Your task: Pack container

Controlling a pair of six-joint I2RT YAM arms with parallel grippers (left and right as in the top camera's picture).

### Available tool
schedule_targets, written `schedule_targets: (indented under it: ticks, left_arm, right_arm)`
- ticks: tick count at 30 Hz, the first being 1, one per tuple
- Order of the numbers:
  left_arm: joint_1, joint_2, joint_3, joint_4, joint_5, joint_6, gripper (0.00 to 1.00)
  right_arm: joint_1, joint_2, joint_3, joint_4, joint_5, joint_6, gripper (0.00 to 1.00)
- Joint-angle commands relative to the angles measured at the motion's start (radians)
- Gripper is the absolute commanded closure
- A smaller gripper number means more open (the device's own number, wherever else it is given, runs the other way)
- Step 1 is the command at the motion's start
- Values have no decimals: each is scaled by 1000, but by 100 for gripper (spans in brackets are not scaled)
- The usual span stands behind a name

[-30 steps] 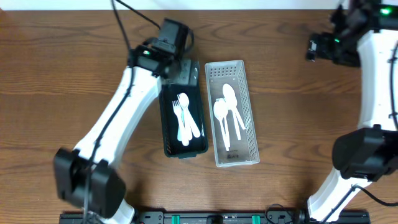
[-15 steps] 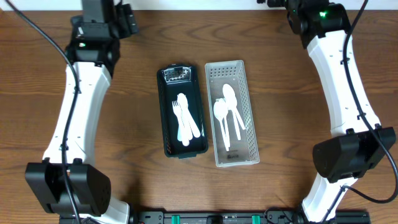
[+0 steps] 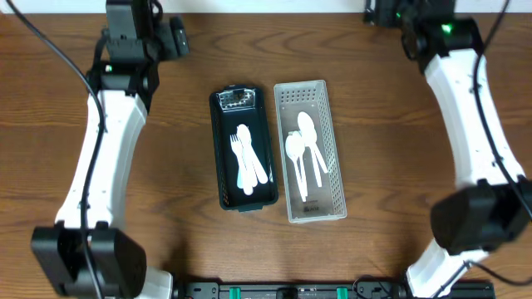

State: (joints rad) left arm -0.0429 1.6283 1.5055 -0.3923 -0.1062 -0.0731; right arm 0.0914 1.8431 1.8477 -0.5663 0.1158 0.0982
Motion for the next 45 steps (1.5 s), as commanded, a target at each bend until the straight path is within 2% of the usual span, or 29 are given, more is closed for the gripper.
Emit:
schedule_targets:
  ticks: [1, 6, 13, 26, 30, 34, 38, 45]
  left_arm:
    - [-5, -137, -111, 56, 17, 13, 2]
    - [-16, -326, -344, 173, 17, 13, 2]
    - [-18, -602, -643, 274, 17, 13, 2]
    - [-55, -1179, -1096, 266, 16, 14, 2]
    - [-55, -1245, -1153, 267, 16, 13, 2]
    - [-55, -1251, -1159, 267, 16, 13, 2]
    - [-55, -1251, -1159, 267, 17, 13, 2]
    - [-55, -1251, -1159, 266, 17, 13, 2]
  right_arm:
    - [-55, -179, -143, 61, 19, -10, 1]
    - [-99, -378, -423, 218, 19, -10, 1]
    - [-90, -624, -789, 445, 15, -10, 1]
    - [42, -1014, -1339, 675, 40, -10, 1]
    - [84, -1080, -1443, 783, 136, -10, 1]
    - [88, -1115, -1489, 805, 169, -10, 1]
    - [88, -1112, -1492, 750, 168, -10, 1]
    - [88, -1110, -1492, 556, 168, -10, 1]
